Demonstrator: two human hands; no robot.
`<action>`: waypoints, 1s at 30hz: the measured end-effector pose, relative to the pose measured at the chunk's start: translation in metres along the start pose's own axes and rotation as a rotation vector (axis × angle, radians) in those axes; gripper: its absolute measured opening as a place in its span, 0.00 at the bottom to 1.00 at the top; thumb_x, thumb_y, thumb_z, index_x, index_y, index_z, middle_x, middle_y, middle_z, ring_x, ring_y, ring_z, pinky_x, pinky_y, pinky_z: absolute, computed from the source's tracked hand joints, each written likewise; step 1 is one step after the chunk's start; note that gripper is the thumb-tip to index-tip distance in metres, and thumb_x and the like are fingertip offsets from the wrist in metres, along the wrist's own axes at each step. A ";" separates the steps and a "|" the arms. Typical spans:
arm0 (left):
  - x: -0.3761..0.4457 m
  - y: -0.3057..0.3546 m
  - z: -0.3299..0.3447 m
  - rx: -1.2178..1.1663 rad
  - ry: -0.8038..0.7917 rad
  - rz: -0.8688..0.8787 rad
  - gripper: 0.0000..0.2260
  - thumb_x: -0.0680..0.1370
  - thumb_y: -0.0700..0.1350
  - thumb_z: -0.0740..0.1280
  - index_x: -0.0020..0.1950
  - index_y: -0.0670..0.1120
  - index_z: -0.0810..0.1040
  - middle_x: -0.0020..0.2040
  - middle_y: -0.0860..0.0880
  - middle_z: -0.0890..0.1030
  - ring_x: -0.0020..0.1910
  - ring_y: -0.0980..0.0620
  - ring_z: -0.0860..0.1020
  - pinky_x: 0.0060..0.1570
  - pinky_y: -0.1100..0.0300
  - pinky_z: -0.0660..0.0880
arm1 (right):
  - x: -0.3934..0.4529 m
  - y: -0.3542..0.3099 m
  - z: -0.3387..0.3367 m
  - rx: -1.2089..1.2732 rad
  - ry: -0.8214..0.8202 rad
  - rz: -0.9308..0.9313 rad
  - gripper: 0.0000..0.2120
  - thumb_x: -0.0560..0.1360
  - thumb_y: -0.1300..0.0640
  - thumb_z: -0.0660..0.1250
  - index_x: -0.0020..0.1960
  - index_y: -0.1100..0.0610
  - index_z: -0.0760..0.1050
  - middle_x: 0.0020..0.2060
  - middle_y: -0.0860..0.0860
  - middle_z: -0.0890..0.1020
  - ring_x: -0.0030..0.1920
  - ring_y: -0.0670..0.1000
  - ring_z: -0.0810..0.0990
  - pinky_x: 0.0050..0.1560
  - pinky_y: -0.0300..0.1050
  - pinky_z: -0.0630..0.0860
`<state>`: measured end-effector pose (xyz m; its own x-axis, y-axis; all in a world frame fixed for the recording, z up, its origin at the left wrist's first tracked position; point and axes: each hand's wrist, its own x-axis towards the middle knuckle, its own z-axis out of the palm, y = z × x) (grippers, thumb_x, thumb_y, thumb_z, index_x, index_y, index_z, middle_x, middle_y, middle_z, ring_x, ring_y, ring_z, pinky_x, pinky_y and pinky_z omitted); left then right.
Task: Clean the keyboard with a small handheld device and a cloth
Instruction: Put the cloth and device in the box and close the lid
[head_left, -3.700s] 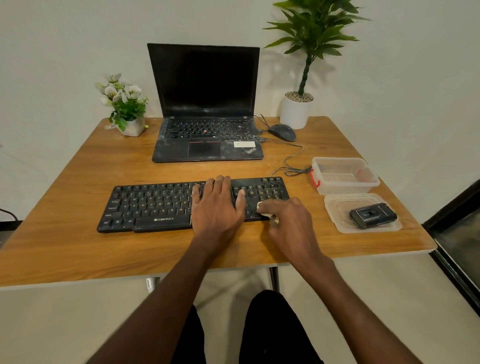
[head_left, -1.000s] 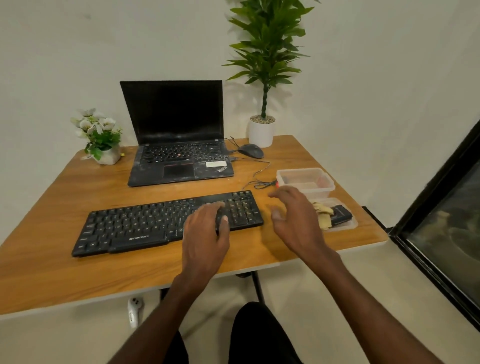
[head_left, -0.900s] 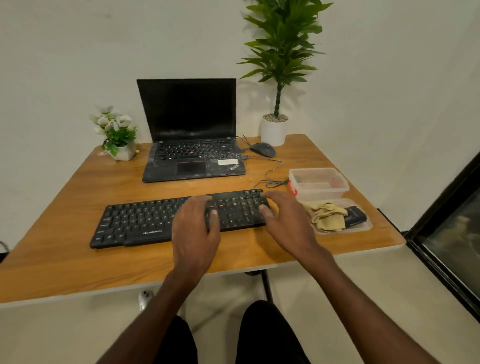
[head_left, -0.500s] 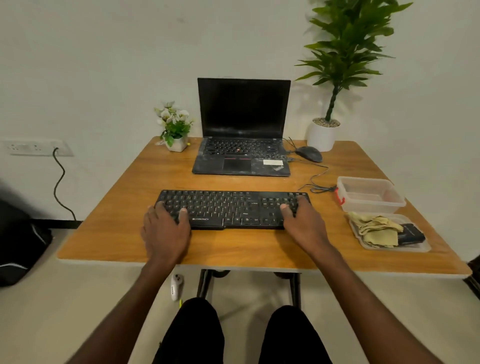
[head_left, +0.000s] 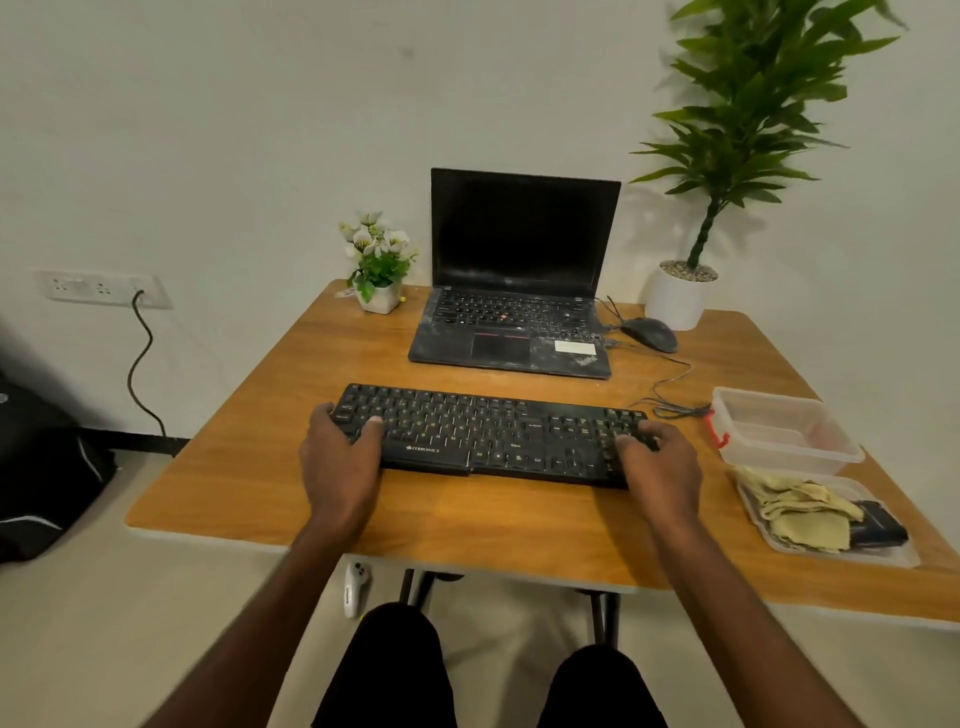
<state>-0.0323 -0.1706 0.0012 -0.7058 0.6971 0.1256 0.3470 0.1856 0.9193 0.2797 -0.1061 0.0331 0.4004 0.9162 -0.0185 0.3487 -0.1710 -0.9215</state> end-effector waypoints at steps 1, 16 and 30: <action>0.005 0.000 0.003 -0.032 -0.014 -0.014 0.29 0.79 0.58 0.70 0.77 0.50 0.68 0.62 0.50 0.79 0.64 0.43 0.79 0.64 0.38 0.78 | 0.004 -0.001 0.001 0.030 0.016 0.001 0.21 0.77 0.57 0.71 0.70 0.52 0.76 0.65 0.52 0.79 0.60 0.52 0.78 0.61 0.55 0.78; 0.139 0.072 0.092 -0.331 -0.313 -0.034 0.30 0.78 0.31 0.69 0.74 0.48 0.61 0.63 0.47 0.76 0.58 0.52 0.78 0.61 0.49 0.79 | 0.156 -0.065 0.031 0.250 -0.003 -0.036 0.21 0.76 0.63 0.69 0.68 0.56 0.77 0.60 0.51 0.79 0.53 0.50 0.78 0.51 0.46 0.75; 0.201 0.075 0.132 -0.229 -0.402 -0.050 0.29 0.78 0.31 0.68 0.75 0.46 0.61 0.60 0.41 0.79 0.56 0.47 0.79 0.47 0.55 0.78 | 0.232 -0.067 0.074 0.167 -0.107 0.008 0.17 0.75 0.65 0.69 0.63 0.54 0.80 0.58 0.53 0.80 0.57 0.55 0.77 0.58 0.52 0.77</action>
<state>-0.0666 0.0748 0.0463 -0.4070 0.9128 -0.0338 0.1417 0.0996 0.9849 0.2864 0.1444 0.0618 0.3076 0.9497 -0.0593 0.1965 -0.1244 -0.9726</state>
